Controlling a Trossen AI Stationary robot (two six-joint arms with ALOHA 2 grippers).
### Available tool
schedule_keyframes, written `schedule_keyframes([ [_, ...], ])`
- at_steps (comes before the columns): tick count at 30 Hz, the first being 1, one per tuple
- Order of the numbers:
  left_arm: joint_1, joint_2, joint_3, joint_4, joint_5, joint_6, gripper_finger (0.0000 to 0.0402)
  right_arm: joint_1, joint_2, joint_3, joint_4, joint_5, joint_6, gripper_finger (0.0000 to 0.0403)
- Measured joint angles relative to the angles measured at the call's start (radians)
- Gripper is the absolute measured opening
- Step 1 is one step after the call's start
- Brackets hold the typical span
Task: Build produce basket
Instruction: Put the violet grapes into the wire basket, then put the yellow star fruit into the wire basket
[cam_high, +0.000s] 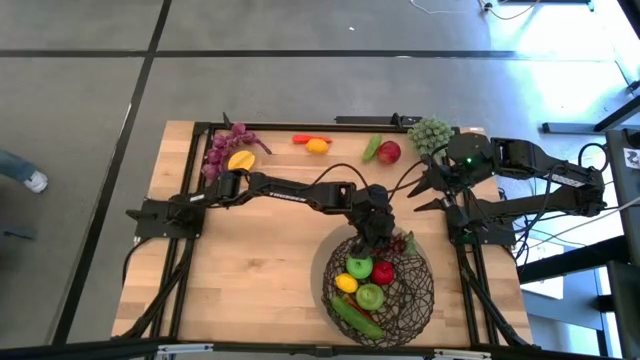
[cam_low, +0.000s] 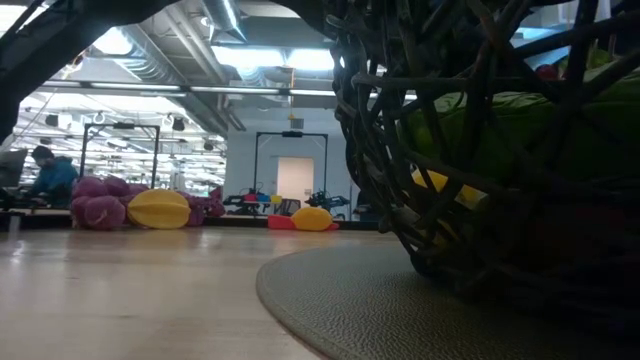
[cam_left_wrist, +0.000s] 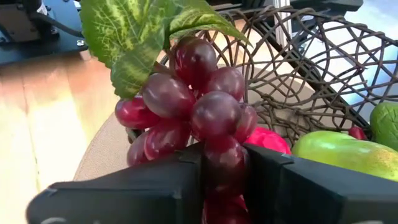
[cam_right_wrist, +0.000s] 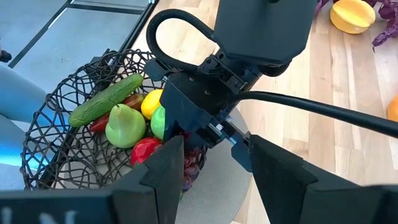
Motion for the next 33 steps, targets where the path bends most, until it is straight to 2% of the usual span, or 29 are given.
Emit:
schedule_keyframes([
  [13, -0.001, 0.0, 0.0, -0.004, 0.0, -0.033, 0.009, 0.0, 0.0, 0.0, -0.004, 0.0, 0.001, 0.0177],
  [16, -0.005, 0.0, 0.0, -0.01, -0.018, -0.081, 0.0094, 0.0, 0.0, 0.0, -0.004, 0.0, 0.001, 0.0177],
  [33, 0.001, 0.0, 0.0, -0.023, -0.039, -0.076, 0.009, 0.0, 0.0, 0.001, -0.007, 0.0, 0.001, 0.0177],
])
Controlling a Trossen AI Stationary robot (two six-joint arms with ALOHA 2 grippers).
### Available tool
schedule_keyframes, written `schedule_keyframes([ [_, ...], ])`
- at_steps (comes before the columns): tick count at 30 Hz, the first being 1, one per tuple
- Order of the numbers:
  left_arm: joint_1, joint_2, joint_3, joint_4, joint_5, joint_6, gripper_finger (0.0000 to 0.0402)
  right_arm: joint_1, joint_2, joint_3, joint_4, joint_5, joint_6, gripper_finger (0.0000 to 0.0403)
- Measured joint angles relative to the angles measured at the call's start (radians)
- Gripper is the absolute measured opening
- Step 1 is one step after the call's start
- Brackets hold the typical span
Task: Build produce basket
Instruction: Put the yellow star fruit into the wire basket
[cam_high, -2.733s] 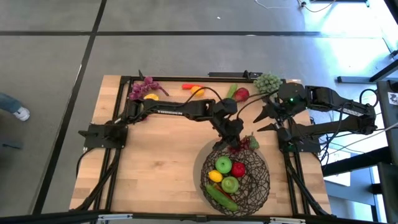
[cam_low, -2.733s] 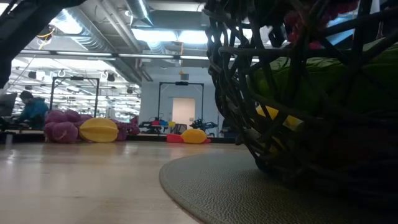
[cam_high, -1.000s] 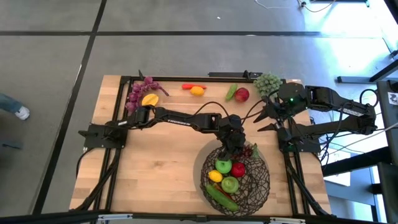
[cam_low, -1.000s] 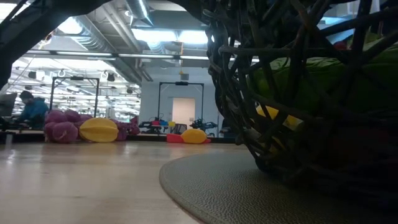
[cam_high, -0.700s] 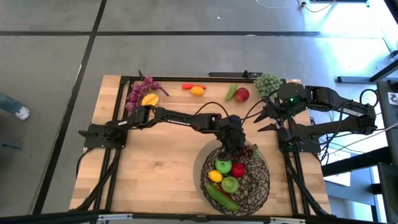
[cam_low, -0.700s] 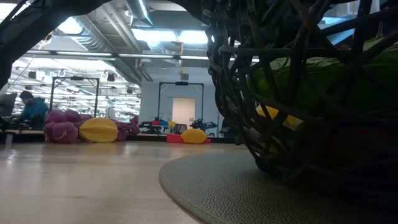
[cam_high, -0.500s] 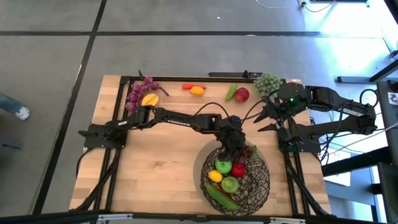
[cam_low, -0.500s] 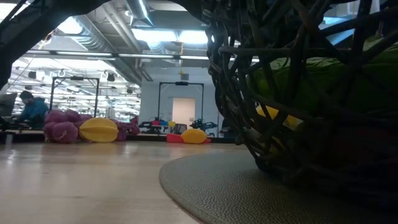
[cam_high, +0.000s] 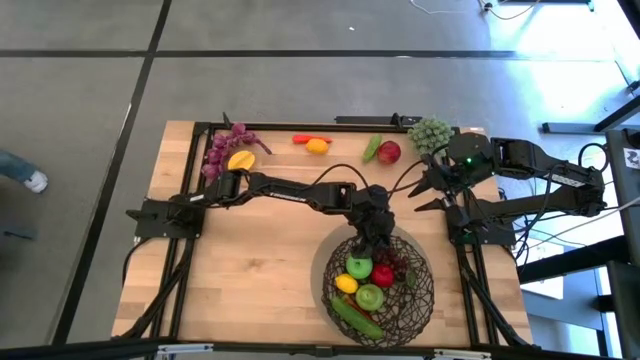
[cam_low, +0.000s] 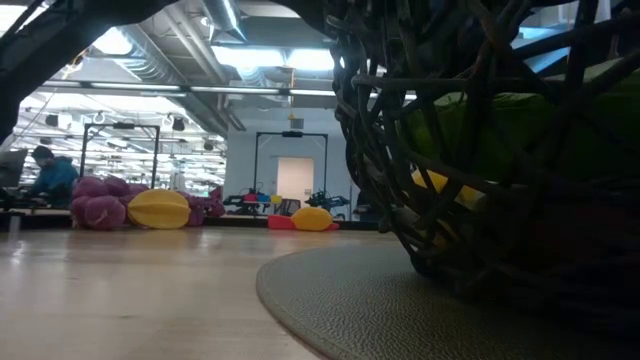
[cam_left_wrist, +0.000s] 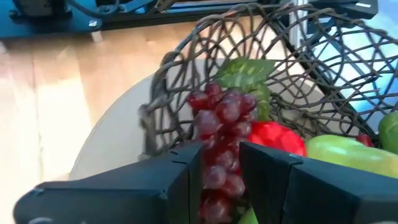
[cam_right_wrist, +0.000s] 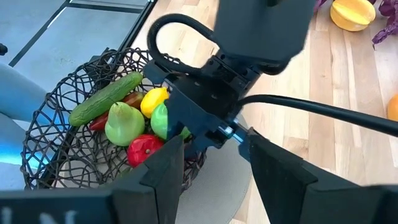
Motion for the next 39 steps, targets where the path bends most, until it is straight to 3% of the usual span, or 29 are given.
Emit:
schedule_keyframes([
  [9, 0.027, -0.08, 0.001, -0.116, -0.029, 0.003, 0.009, 0.0, -0.041, 0.023, 0.002, 0.002, -0.001, 0.0177],
  [13, 0.048, -0.147, 0.001, -0.158, -0.09, 0.015, 0.009, 0.001, -0.059, 0.025, 0.007, 0.052, 0.052, 0.0177],
  [19, 0.095, -0.252, 0.002, -0.237, -0.203, -0.084, 0.009, 0.001, -0.062, 0.025, -0.025, 0.07, 0.056, 0.0177],
  [26, 0.143, -0.375, 0.001, -0.416, -0.436, -0.212, 0.009, 0.0, -0.059, 0.025, -0.022, 0.296, 0.131, 0.0177],
  [32, 0.199, -0.457, 0.001, -0.536, -0.517, -0.353, 0.009, 0.0, -0.004, 0.026, -0.008, 0.34, 0.104, 0.0177],
  [39, 0.276, -0.519, 0.001, -0.702, -0.581, -0.461, 0.009, -0.032, 0.168, 0.138, -0.038, 0.34, 0.047, 0.0177],
])
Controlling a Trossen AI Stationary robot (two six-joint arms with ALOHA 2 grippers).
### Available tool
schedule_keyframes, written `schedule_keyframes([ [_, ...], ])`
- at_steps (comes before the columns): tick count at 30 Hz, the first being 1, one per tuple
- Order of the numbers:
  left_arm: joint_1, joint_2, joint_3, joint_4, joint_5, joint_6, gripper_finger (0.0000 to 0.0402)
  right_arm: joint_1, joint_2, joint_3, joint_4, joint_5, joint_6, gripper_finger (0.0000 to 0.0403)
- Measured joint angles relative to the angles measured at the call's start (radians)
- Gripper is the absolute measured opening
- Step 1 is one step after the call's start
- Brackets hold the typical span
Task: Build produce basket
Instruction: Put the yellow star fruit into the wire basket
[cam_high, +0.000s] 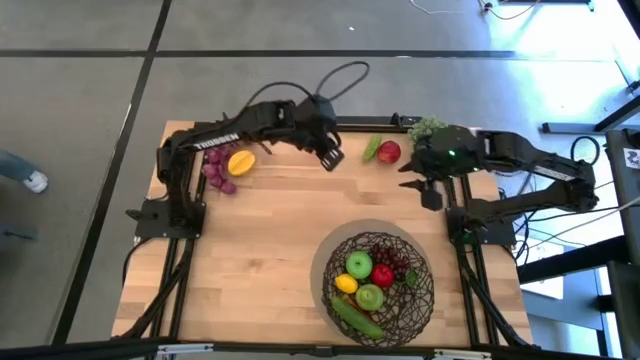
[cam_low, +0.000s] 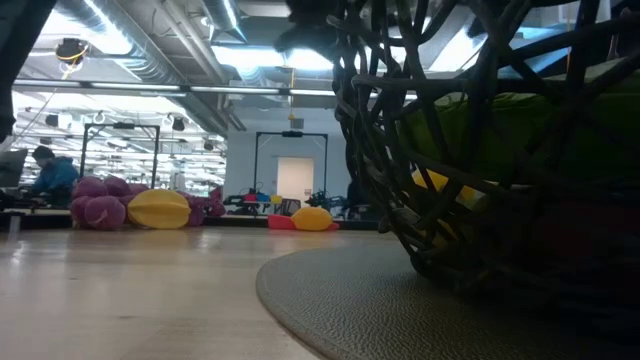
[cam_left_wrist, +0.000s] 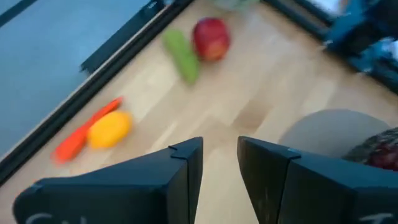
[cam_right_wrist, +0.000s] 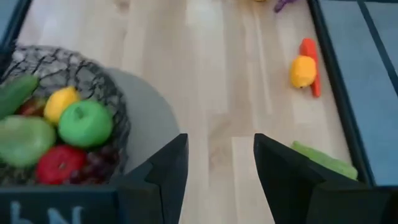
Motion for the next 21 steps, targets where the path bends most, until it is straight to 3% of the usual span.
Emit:
schedule_keyframes([
  [2, 0.022, -0.007, 0.001, -0.034, -0.002, -0.009, 0.009, -0.025, 0.061, 0.057, -0.017, 0.0, -0.017, 0.0177],
  [8, 0.092, -0.018, 0.0, -0.15, 0.0, 0.042, 0.009, -0.111, 0.249, 0.221, -0.206, 0.002, -0.273, 0.0177],
  [13, 0.162, -0.017, 0.0, -0.248, 0.002, 0.131, 0.009, -0.197, 0.398, 0.259, -0.231, 0.005, -0.392, 0.0177],
  [19, 0.231, -0.017, 0.0, -0.28, 0.002, 0.226, 0.009, -0.305, 0.552, 0.262, -0.24, 0.143, -0.243, 0.0177],
  [21, 0.251, -0.017, 0.0, -0.283, 0.006, 0.253, 0.009, -0.348, 0.59, 0.262, -0.24, 0.138, -0.165, 0.0177],
])
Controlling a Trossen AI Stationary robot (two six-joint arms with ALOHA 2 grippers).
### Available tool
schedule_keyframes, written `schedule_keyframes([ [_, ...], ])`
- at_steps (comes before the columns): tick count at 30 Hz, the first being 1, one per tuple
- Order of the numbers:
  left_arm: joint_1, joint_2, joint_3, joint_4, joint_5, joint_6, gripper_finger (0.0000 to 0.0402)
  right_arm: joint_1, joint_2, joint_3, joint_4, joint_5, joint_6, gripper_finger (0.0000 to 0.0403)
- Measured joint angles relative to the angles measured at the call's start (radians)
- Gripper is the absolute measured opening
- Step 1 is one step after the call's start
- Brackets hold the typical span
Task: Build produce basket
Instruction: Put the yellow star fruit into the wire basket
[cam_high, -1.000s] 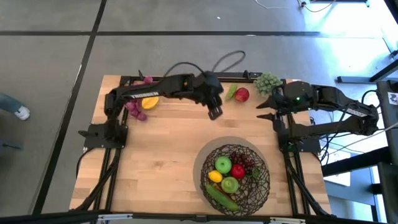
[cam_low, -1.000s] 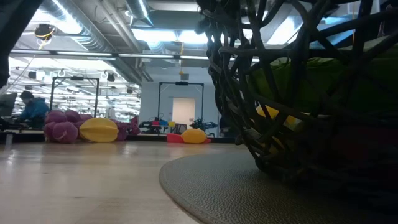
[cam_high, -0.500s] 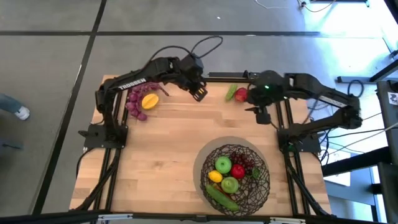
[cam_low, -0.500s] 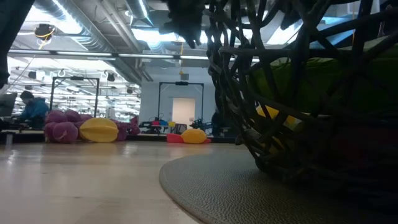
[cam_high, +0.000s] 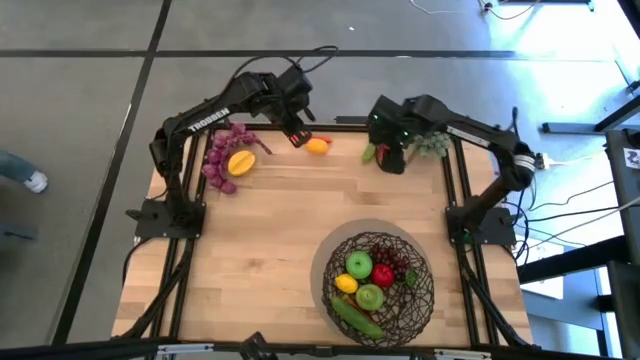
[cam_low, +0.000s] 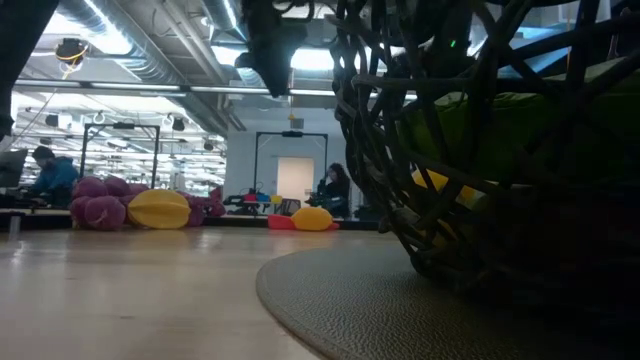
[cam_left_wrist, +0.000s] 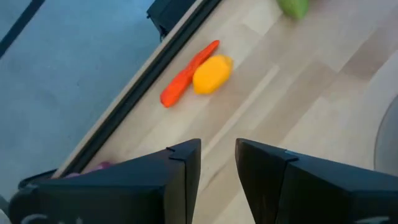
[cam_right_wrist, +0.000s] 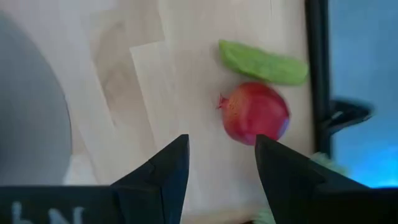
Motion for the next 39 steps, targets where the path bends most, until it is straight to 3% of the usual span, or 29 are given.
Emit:
schedule_keyframes([
  [4, 0.038, 0.0, 0.0, 0.001, 0.077, 0.034, 0.009, -0.079, 0.059, 0.0, 0.0, -0.07, 0.121, 0.0177],
  [8, 0.056, 0.0, 0.0, 0.001, 0.089, 0.048, 0.009, -0.128, 0.083, 0.0, 0.0, -0.092, 0.241, 0.0177],
  [15, 0.067, 0.001, 0.0, 0.007, 0.091, 0.048, 0.009, -0.211, 0.087, 0.0, 0.058, -0.118, 0.63, 0.0177],
  [22, 0.072, 0.001, 0.0, 0.013, 0.101, 0.055, 0.009, -0.209, 0.091, 0.0, 0.203, -0.253, 0.34, 0.0177],
  [26, 0.086, 0.021, 0.0, 0.026, 0.161, 0.124, 0.009, -0.164, 0.091, 0.0, 0.189, -0.238, 0.09, 0.0177],
  [31, 0.125, 0.077, 0.0, 0.03, 0.26, 0.195, 0.009, -0.118, 0.091, 0.0, 0.185, -0.219, -0.052, 0.0177],
  [36, 0.136, 0.123, 0.0, 0.037, 0.278, 0.382, 0.009, -0.09, 0.091, 0.0, 0.167, -0.216, -0.279, 0.0177],
  [39, 0.136, 0.165, 0.0, 0.041, 0.283, 0.545, 0.009, -0.082, 0.091, -0.002, 0.167, -0.217, -0.318, 0.0177],
])
